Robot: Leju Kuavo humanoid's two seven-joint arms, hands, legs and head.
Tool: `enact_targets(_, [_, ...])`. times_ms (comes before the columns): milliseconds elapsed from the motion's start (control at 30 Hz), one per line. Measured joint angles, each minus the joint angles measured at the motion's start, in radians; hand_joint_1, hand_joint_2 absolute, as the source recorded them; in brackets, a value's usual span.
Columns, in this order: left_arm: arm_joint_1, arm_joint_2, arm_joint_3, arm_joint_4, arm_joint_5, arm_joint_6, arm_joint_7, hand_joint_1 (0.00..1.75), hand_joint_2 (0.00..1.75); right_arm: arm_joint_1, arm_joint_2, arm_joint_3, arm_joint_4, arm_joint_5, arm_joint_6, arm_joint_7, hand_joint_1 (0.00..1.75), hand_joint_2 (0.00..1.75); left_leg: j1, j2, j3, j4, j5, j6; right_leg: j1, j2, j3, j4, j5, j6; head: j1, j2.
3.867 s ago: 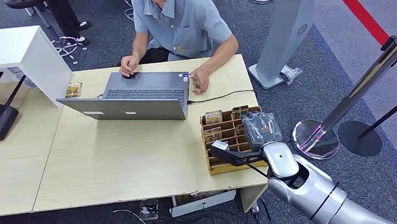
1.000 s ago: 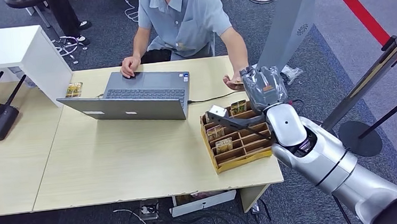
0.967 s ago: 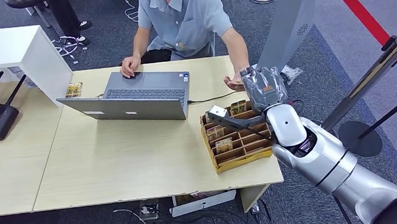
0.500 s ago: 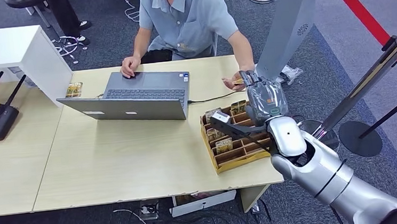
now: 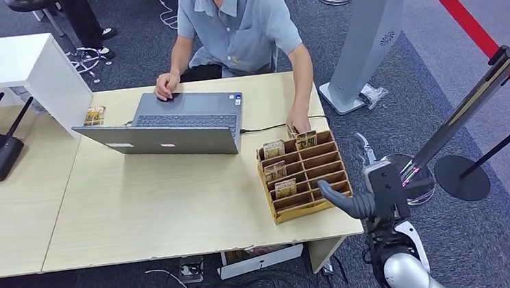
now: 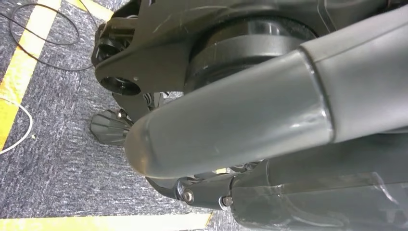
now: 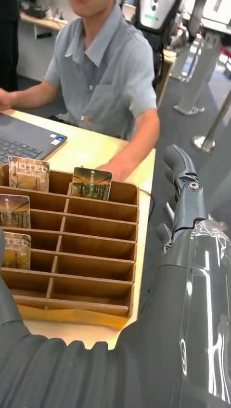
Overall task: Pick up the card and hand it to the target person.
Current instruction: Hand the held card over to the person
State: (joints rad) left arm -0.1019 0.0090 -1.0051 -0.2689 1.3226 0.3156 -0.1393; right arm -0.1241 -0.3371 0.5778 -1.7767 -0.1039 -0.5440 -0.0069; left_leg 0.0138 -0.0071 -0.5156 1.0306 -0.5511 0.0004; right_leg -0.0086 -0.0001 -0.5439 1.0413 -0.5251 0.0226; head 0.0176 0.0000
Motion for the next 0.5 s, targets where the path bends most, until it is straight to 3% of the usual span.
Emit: enact_targets(500, [-0.001,-0.014,0.004,0.000,0.006,0.003,-0.003,0.00,0.00,0.042,0.034,-0.028,0.015,-0.041,-0.001,-0.017,0.00,1.75,0.000,0.000,0.000,0.000,0.000,0.000,0.000,0.001,0.000,0.000,0.000,0.000,0.000,0.000])
